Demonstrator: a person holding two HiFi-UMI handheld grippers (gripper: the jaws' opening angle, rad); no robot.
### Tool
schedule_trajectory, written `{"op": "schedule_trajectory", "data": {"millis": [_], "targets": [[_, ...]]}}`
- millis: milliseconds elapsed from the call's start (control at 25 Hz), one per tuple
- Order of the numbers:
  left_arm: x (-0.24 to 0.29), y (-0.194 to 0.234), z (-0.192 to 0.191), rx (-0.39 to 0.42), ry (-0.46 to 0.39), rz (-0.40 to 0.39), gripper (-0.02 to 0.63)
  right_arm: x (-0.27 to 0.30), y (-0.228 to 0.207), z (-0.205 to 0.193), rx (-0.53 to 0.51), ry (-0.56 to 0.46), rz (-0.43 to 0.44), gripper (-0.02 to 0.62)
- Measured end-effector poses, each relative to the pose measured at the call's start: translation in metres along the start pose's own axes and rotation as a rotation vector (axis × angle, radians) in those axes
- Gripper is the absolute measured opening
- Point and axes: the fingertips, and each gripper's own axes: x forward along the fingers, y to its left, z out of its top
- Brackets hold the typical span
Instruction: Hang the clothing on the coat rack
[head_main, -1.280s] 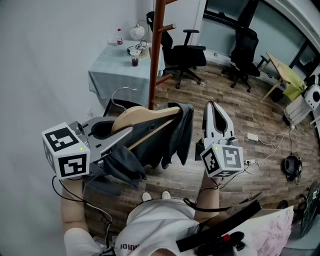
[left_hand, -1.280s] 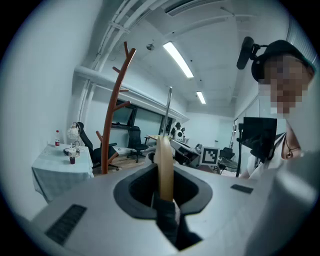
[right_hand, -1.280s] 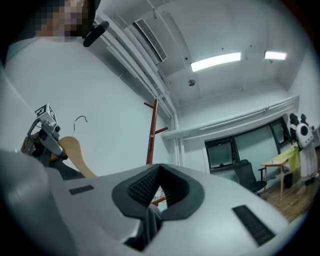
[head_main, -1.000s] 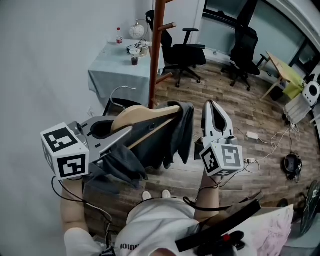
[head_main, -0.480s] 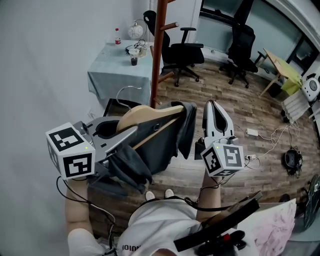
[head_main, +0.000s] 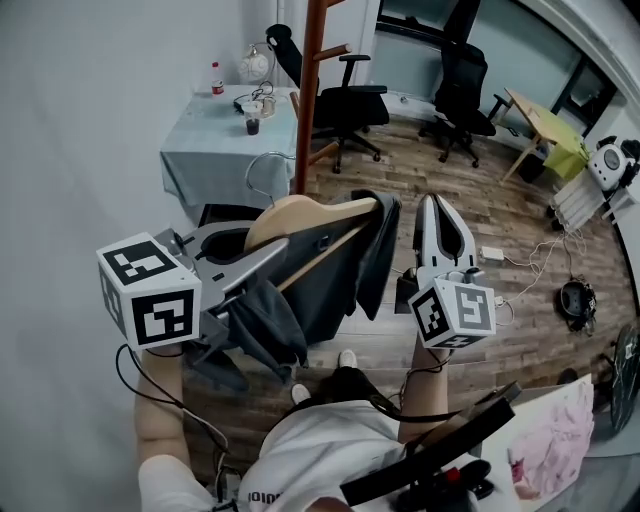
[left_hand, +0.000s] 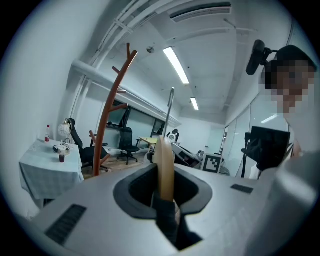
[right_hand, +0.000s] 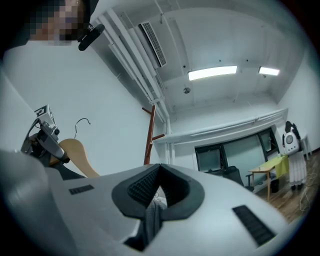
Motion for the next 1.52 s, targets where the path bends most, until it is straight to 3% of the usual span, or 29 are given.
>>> {"op": "schedule_trajectory", "data": {"millis": [280, 600, 960, 1200, 1520], "targets": [[0.019, 0.013, 0.012, -0.016, -0.004, 0.009, 0.066, 0.019, -0.009, -0.002, 0.02, -0.014, 0.012, 0.02], [0.053, 0.041, 0.027, -0.02, -0.002, 0.075, 0.066, 0.071, -0.036, -0.028, 0.067, 0.002, 0.091, 0.02], [0.079, 0.059, 0.036, -0.027, -0.037, 0.15, 0.066, 0.123, -0.066, -0.043, 0.106, -0.03, 0.203, 0.02], [0.108, 0.078, 0.059, -0.02, -0.05, 0.239, 0.066, 0.177, -0.099, -0.058, 0.125, -0.013, 0.298, 0.02], [0.115, 0.098, 0.071, -0.037, -0.094, 0.343, 0.066, 0.221, -0.098, -0.07, 0.146, -0.02, 0.421, 0.02]]}}
